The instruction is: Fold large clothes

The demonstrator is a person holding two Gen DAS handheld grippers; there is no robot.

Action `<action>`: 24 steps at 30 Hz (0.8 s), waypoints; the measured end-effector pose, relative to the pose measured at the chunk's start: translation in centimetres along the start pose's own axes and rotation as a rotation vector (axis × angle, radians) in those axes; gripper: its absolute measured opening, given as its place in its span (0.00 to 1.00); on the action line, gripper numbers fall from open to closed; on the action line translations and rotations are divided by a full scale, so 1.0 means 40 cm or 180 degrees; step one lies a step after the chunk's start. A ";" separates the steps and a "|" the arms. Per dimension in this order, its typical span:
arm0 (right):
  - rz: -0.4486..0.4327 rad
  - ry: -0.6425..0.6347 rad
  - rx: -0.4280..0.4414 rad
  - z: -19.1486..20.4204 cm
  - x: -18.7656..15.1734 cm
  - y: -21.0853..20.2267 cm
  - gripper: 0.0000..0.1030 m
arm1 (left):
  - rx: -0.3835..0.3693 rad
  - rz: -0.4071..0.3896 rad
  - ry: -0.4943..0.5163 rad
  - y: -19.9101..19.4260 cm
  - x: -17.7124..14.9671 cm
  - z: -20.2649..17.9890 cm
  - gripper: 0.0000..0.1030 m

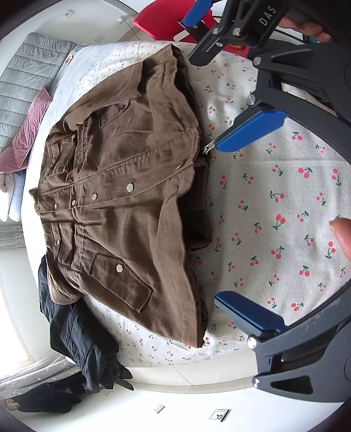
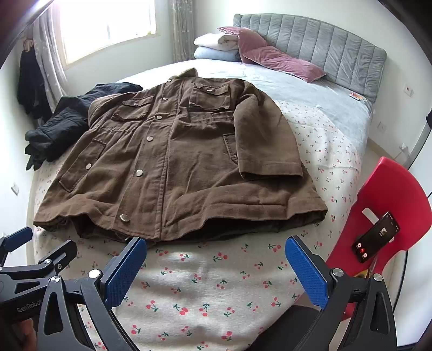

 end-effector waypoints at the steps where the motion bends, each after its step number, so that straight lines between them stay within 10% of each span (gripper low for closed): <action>1: 0.0000 0.0001 -0.0002 0.002 0.000 -0.001 1.00 | 0.0001 0.0001 -0.0001 0.001 0.000 0.000 0.99; 24: 0.0001 0.0011 0.0005 -0.001 0.002 0.000 1.00 | 0.0000 -0.0003 0.0003 -0.001 0.007 -0.005 0.99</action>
Point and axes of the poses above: each gripper's, at about its wrist camera, not at the fingertips, and y roughly the way its jaws point, z to its left, x to its top, the point moved 5 cm from there along y, roughly the way its jaws point, and after that the axes turned 1 degree about -y, right-handed, at the moved point
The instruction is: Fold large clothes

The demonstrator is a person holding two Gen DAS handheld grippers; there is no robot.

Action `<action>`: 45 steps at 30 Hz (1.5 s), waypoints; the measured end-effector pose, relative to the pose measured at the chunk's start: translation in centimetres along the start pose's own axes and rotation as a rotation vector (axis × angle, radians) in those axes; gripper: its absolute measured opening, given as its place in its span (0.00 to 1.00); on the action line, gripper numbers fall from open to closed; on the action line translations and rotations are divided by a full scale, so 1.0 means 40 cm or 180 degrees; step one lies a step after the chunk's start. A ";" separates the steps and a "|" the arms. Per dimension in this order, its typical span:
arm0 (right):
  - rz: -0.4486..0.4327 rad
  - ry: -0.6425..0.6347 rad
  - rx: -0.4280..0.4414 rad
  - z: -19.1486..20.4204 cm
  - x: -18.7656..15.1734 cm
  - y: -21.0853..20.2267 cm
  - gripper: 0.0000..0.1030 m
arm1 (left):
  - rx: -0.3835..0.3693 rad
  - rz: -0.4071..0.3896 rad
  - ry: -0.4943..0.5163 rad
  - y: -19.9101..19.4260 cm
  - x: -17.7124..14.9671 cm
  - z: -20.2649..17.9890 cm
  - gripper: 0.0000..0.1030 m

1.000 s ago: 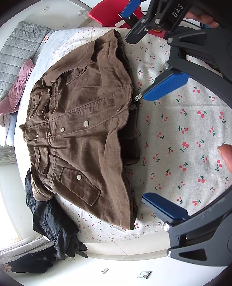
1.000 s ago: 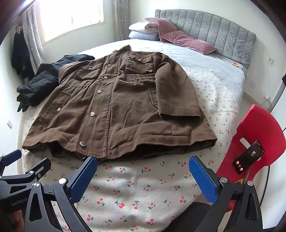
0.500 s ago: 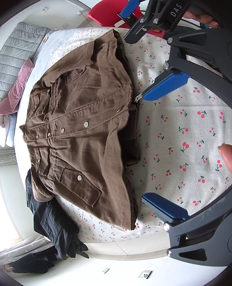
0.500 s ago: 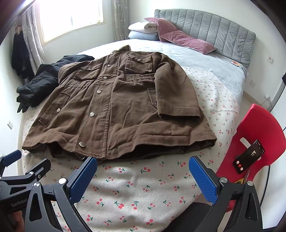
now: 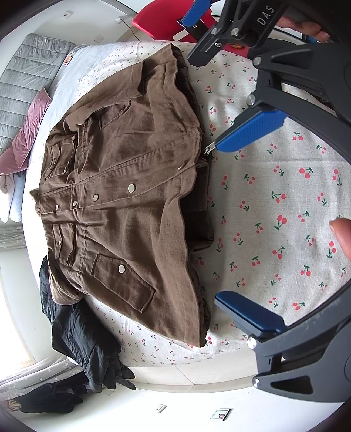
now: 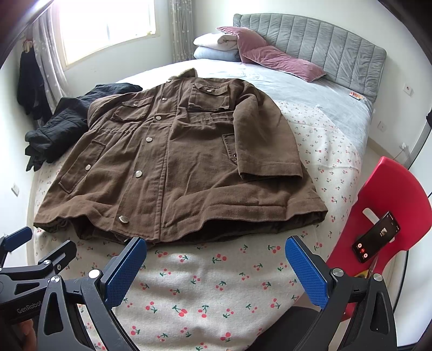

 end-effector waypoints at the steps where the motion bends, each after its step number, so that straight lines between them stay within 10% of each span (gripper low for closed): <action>1: -0.0002 0.0000 -0.0002 -0.001 0.000 0.001 1.00 | 0.0003 -0.0001 0.0000 -0.001 0.001 -0.002 0.99; 45: 0.0072 0.0065 0.0013 -0.026 0.032 0.074 1.00 | 0.0016 0.0075 -0.0032 0.047 0.015 0.016 0.99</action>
Point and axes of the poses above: each gripper's, at about its wrist camera, not at the fingertips, and y roughly the way its jaws point, z to its left, x to its top, the point moved 5 cm from there along y, roughly the way its jaws point, and after that the axes turned 1 degree about -y, right-handed, at the moved point
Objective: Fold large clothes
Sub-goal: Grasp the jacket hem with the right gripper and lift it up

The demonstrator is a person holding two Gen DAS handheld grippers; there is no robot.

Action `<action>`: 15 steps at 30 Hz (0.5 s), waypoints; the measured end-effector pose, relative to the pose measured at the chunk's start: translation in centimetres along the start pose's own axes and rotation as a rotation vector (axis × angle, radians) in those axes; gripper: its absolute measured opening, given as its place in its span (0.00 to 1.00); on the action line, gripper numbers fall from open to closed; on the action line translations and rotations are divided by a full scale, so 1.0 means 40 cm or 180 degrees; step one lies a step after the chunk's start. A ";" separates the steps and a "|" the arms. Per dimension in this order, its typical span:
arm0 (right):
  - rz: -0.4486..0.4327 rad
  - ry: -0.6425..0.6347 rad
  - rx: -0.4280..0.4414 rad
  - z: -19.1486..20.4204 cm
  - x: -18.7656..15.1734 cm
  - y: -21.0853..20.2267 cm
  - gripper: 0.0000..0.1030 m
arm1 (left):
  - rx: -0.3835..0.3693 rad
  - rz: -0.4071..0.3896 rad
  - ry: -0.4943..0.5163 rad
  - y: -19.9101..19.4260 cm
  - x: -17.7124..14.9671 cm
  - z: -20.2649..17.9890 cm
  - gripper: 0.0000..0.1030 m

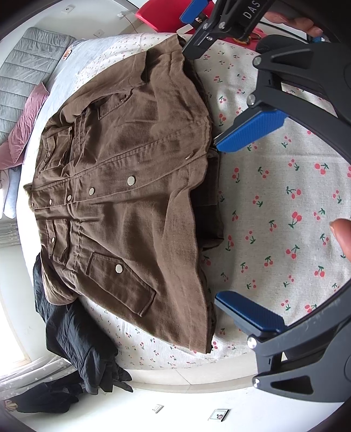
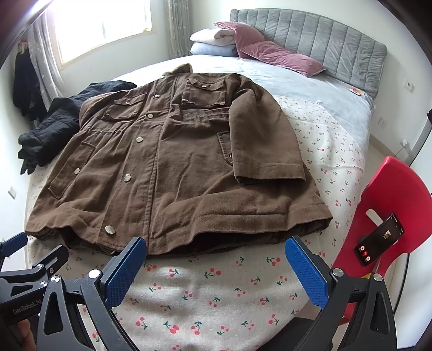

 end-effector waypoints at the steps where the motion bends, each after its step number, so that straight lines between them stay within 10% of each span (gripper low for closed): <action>1: 0.0001 0.0002 0.0001 -0.001 0.003 0.005 1.00 | 0.0000 0.0004 -0.0001 0.003 0.001 0.002 0.99; 15: -0.0042 0.0224 0.0361 -0.193 0.117 0.151 1.00 | -0.0330 -0.0082 -0.0053 0.059 0.085 0.032 0.99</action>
Point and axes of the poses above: each gripper's, at about its wrist camera, not at the fingertips, and y roughly the way its jaws point, z to its left, x to its top, the point moved 5 cm from there along y, roughly the way its jaws point, and after that the axes turned 1 degree about -y, right-handed, at the moved point
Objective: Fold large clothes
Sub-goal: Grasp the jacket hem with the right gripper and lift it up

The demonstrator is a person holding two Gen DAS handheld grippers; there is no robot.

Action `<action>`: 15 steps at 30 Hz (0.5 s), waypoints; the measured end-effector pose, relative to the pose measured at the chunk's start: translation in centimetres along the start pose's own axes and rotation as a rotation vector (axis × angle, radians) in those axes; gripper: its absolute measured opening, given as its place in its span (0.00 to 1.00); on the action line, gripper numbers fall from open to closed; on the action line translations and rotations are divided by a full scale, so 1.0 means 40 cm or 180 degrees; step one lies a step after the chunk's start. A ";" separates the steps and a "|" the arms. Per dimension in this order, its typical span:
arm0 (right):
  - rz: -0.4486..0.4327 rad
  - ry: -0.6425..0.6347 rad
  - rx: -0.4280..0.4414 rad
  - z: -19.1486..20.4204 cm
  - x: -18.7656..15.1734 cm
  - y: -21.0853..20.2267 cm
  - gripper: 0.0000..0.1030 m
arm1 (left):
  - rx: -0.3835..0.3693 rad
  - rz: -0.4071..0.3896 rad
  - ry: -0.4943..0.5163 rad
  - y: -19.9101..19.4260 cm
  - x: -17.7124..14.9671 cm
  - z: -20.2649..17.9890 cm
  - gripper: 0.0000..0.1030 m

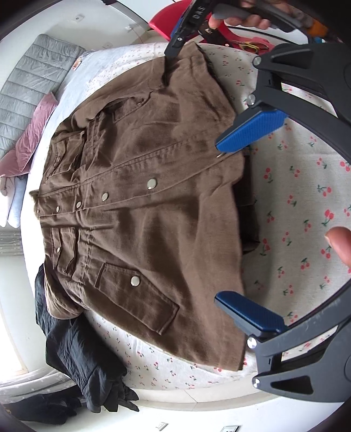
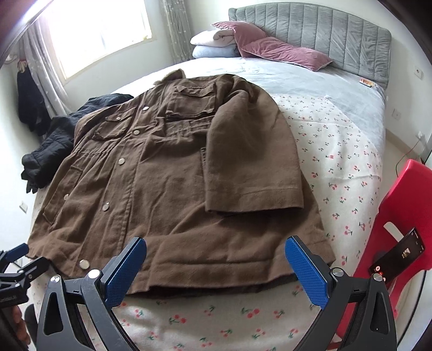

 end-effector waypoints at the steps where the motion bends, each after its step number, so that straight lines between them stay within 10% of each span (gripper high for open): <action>1: 0.0010 0.0086 0.0011 -0.036 0.018 0.021 1.00 | 0.0026 -0.0017 -0.0018 0.004 0.007 0.006 0.99; 7: 0.0151 0.0554 0.0195 -0.165 0.079 0.149 0.94 | 0.0074 0.0042 -0.0122 0.040 0.052 0.049 0.99; 12: 0.0271 0.0492 0.0216 -0.165 0.096 0.222 0.30 | 0.0141 0.0037 -0.0124 0.070 0.089 0.068 0.99; 15: 0.0174 0.0287 0.0105 -0.173 0.136 0.196 0.13 | 0.0149 0.0032 -0.0075 0.077 0.111 0.077 0.99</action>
Point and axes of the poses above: each gripper's, at about its wrist camera, not at the fingertips, and y roughly the way its jaws point, z to its left, x to its top, the point moved 5 cm from there along y, roughly the way its jaws point, and after that the axes turned 1 degree about -y, right-handed, at the moved point
